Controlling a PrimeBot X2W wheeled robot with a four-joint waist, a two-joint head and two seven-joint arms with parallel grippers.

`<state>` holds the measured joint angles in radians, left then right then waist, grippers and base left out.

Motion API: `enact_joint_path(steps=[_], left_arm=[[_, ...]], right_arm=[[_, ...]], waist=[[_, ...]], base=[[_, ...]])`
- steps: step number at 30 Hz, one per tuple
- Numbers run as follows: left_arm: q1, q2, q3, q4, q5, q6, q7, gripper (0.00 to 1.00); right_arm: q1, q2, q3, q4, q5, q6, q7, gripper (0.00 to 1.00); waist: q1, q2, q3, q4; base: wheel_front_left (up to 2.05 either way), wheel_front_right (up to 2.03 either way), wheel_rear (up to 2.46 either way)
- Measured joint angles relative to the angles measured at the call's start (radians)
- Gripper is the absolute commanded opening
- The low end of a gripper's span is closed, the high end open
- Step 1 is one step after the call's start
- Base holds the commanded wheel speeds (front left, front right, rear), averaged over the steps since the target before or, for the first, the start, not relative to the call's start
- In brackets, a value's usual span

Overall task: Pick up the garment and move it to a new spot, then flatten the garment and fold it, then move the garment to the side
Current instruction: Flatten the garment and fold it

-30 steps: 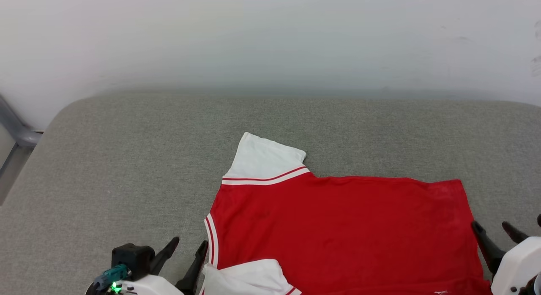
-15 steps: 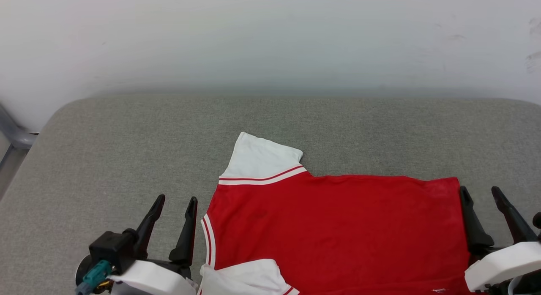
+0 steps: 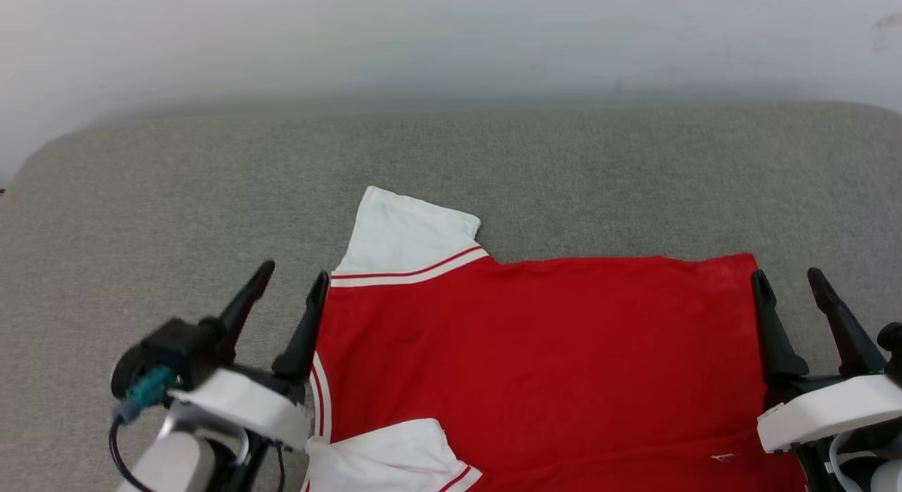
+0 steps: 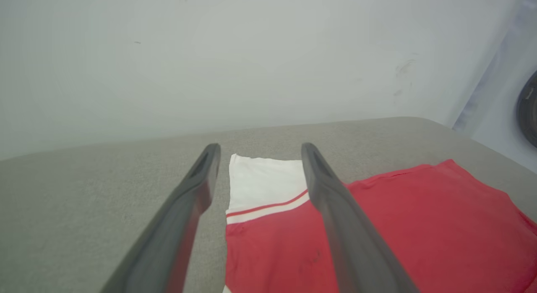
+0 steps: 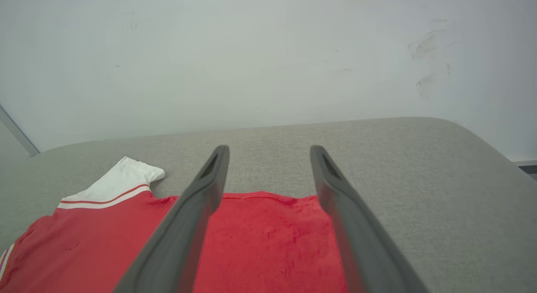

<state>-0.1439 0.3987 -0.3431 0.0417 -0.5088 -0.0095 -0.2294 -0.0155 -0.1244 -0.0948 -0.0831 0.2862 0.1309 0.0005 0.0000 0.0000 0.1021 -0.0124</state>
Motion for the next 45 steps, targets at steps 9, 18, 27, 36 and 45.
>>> enact_joint_path(steps=[9, 18, 27, 36, 45], left_arm=[[-0.364, 0.102, -0.018, 0.115, -0.130, -0.095, 0.393, 1.00], [-0.635, 0.193, -0.078, 0.257, -0.198, -0.111, 0.795, 1.00], [-0.789, 0.208, -0.138, 0.381, -0.180, -0.105, 1.000, 1.00], [-0.841, 0.217, -0.163, 0.495, -0.165, -0.100, 1.037, 1.00], [-0.823, 0.201, -0.177, 0.502, -0.245, -0.114, 1.052, 0.00]], right_arm=[[-0.079, 0.011, 0.029, -0.050, -0.007, 0.000, -0.016, 1.00], [-0.134, 0.040, 0.059, -0.055, -0.016, 0.000, -0.053, 1.00], [-0.156, 0.056, 0.085, -0.026, -0.016, 0.000, -0.081, 1.00], [-0.165, 0.064, 0.100, -0.002, -0.016, 0.000, -0.106, 1.00], [-0.165, 0.066, 0.088, 0.004, -0.027, 0.000, -0.096, 1.00]], waist=[[0.0001, 0.0000, 0.150, -0.071], [0.0002, 0.0000, 0.278, -0.158], [0.0002, 0.0000, 0.349, -0.219], [0.0000, 0.0000, 0.383, -0.252], [0.0000, 0.0000, 0.373, -0.243]], base=[[0.00, 0.00, 0.00], [0.00, 0.00, 0.00], [0.00, 0.00, 0.00], [0.00, 0.00, 0.00], [0.00, 0.00, 0.00]])
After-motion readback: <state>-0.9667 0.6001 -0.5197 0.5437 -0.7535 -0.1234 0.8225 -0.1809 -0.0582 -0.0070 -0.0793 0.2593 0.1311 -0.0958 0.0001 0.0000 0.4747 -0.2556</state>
